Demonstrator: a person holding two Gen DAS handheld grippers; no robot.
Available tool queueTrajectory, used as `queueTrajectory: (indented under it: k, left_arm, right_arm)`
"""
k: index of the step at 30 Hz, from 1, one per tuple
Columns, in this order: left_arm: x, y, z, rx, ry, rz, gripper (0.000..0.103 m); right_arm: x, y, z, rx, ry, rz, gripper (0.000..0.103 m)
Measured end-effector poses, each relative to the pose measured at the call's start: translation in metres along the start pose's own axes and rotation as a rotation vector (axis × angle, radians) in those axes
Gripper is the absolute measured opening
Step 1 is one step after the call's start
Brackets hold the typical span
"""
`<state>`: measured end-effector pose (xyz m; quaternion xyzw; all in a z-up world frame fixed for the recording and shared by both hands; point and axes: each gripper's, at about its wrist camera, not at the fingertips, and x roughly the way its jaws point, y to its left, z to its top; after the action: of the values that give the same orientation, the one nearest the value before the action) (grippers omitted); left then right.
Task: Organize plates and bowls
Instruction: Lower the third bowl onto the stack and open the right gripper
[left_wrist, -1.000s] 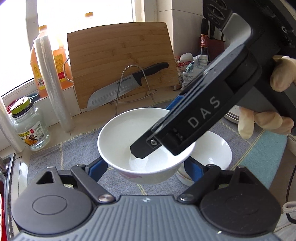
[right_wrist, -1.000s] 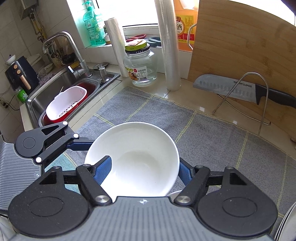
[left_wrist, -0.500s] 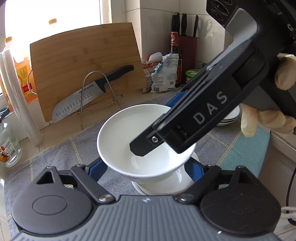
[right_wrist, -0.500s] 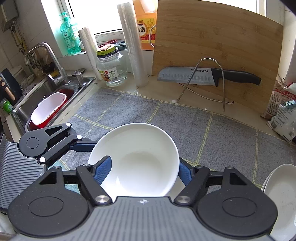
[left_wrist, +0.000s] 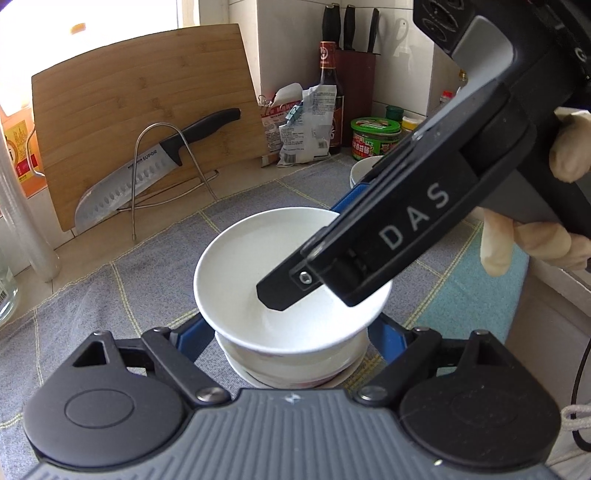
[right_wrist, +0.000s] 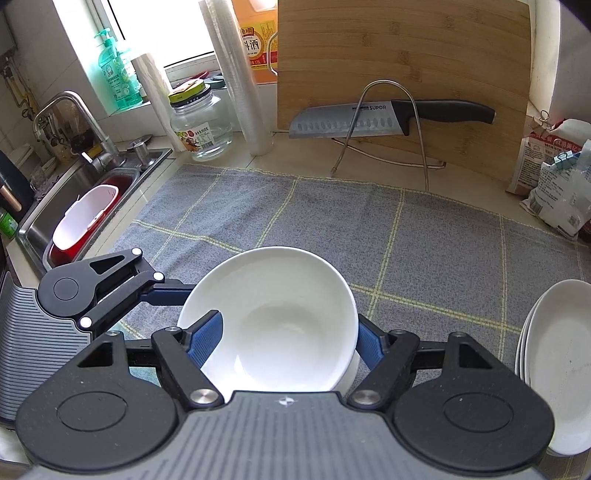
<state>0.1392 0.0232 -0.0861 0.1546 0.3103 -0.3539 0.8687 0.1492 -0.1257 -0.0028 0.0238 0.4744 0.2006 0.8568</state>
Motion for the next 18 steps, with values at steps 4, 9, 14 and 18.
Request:
queueTrajectory:
  k: [4,9,14,18]
  left_arm:
    - [0.0034,-0.0006,-0.0004,0.003,0.01,-0.002,0.089]
    - [0.0058,-0.0009,-0.0011,0.002,0.021,-0.003,0.089]
    - [0.0077,-0.0013,-0.0005,0.003,0.028,-0.003,0.089]
    - [0.0083,-0.0023,-0.0007,0.002,0.032,-0.002,0.089]
  right_arm:
    - [0.0028,-0.002,-0.0008,0.009,0.004,0.008,0.08]
    - [0.0062,-0.0017,-0.0022,0.011,0.013,0.005,0.08]
    - [0.0079,-0.0039,-0.0033,0.018,0.015,0.011,0.08]
    - [0.0094,-0.0052,-0.0043,0.02,0.02,0.013,0.08]
